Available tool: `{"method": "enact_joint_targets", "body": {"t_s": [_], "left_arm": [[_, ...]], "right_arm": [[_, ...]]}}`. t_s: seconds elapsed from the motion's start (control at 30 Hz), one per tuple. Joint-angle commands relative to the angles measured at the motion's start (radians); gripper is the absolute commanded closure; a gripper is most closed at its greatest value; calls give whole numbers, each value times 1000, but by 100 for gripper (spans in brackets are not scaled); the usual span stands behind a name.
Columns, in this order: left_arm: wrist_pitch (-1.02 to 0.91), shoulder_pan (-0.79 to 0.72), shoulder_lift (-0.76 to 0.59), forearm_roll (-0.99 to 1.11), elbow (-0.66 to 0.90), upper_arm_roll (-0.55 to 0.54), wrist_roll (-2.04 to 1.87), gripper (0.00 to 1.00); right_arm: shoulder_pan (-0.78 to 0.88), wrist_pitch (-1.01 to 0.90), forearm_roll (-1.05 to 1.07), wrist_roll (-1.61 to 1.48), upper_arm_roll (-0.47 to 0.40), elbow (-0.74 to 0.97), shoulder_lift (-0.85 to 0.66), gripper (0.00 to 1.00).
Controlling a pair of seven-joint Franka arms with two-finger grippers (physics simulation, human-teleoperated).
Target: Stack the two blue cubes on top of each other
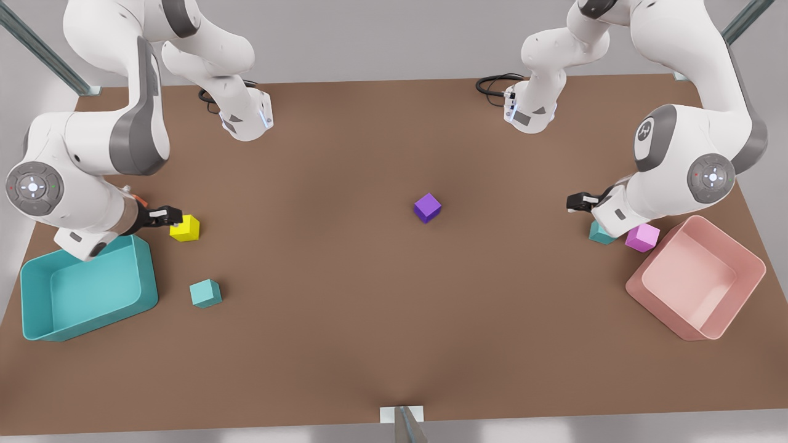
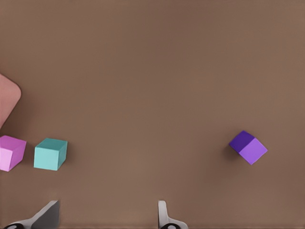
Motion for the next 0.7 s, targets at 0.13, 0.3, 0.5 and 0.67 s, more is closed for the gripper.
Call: {"method": "enact_joint_targets", "body": {"t_s": [0.13, 0.3, 0.5, 0.67], "left_arm": [[-15, 0, 3, -1, -1, 0, -26, 0], [-15, 8, 23, 3, -1, 3, -22, 0], [-15, 13, 23, 2, -1, 3, -22, 0], [-15, 14, 23, 0, -1, 3, -22, 0]], "right_arm": [[47, 13, -16, -17, 12, 62, 28, 0], [54, 361, 82, -6, 1, -62, 223, 0], [-37, 526, 100, -243, 1, -93, 345, 0], [-92, 670, 93, -464, 0, -130, 388, 0]]}}
